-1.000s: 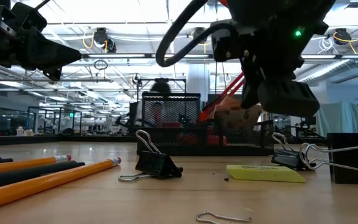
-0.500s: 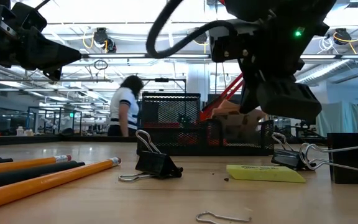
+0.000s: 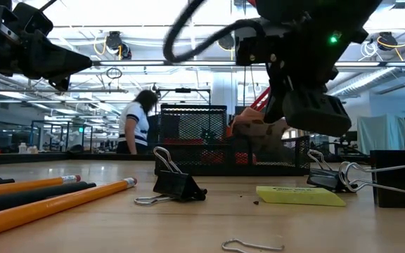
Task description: Pick and place office supplies into organizer
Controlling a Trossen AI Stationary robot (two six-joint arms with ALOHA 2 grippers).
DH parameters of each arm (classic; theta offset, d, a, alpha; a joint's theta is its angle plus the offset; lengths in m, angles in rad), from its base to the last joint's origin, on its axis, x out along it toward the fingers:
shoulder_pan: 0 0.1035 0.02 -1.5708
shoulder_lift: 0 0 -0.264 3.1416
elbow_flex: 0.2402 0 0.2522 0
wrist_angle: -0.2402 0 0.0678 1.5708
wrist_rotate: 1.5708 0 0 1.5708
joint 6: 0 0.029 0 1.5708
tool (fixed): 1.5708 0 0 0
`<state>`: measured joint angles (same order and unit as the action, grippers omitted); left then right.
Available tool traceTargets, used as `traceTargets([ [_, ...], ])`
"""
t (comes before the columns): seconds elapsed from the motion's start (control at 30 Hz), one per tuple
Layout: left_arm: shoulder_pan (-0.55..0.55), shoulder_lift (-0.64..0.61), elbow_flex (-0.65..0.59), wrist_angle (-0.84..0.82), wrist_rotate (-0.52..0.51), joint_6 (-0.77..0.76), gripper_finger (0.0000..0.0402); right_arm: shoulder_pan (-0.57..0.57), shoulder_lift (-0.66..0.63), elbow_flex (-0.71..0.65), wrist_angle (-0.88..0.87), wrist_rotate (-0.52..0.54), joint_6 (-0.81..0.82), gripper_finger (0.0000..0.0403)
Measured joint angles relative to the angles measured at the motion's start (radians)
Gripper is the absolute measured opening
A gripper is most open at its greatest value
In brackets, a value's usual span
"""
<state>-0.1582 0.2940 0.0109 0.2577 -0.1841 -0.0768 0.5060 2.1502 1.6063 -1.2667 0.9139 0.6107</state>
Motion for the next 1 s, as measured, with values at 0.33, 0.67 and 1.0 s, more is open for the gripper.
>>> traceTargets([
  [0.33, 0.000, 0.000, 0.000, 0.000, 0.000, 0.002, 0.0047, 0.000, 0.001, -0.103, 0.046, -0.024, 0.075, 0.0000],
  [0.67, 0.000, 0.000, 0.000, 0.000, 0.000, 0.002, 0.0047, -0.004, 0.001, -0.110, 0.133, -0.082, 0.031, 0.0016],
  [1.0, 0.000, 0.000, 0.000, 0.000, 0.001, 0.001, 0.0047, -0.013, 0.001, -0.110, 0.141, -0.135, 0.008, 0.0052],
])
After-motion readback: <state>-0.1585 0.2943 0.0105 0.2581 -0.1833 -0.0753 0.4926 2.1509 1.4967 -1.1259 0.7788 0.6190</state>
